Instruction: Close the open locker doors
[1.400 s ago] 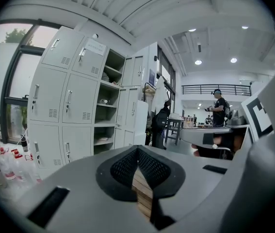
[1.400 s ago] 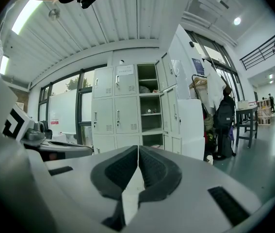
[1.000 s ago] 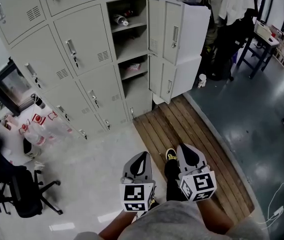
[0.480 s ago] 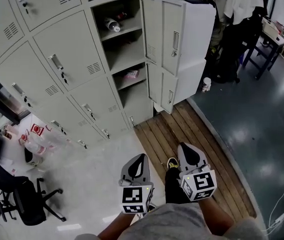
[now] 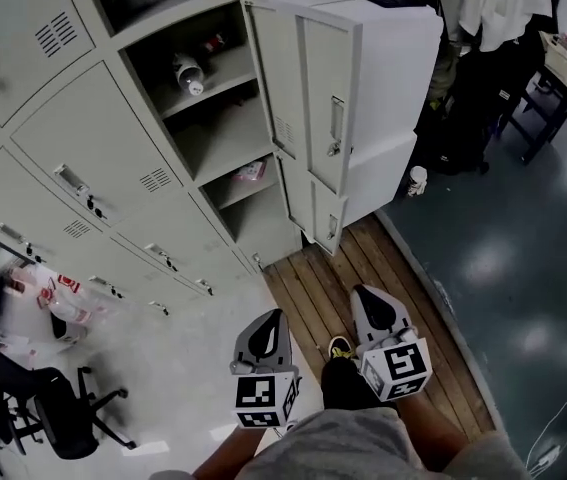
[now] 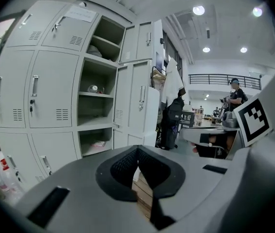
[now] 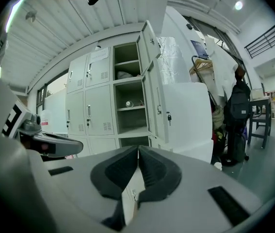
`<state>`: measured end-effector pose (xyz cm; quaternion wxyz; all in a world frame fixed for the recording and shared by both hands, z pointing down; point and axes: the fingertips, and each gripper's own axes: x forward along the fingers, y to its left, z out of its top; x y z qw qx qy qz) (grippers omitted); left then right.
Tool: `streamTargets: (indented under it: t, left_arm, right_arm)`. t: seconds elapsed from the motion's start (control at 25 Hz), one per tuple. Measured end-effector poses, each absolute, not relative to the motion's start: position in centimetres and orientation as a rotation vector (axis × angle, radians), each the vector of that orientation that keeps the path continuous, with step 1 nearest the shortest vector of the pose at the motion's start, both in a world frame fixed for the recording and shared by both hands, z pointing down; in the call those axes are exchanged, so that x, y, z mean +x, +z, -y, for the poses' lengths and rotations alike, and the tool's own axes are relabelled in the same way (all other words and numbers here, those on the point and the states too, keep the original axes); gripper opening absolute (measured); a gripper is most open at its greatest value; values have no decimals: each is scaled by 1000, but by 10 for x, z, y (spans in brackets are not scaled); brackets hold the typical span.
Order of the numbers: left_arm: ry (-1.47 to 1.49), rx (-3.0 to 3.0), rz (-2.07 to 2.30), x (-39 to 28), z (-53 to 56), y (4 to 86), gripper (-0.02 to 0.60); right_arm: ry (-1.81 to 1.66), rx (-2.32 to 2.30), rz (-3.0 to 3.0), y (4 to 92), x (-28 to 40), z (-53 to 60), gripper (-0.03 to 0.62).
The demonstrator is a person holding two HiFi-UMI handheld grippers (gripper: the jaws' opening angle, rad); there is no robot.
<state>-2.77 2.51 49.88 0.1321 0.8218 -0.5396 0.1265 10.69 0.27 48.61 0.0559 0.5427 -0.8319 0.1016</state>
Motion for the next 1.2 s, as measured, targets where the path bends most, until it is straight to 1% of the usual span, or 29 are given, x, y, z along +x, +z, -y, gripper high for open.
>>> streamTargets:
  t: [0.36,0.6,0.84,0.96,1.2]
  left_arm:
    - [422,2336,1626,16,71,469,9]
    - [428,2296,1682,24,104,447,9]
    - [420,2268,1715,25,112,437,9]
    - [422,2257,1733,23,110,436,9]
    - [454,2219,1756,8,108,449,9]
  right_arm:
    - [376,1526,2581,468,154,94,29]
    - [363,1430,2613,450,163,130,29]
    - [324,1362,2645,439,163,151,29]
    - [313,1335,2649,446,162,157,31]
    - [307,1243,2595,492,159,170,34]
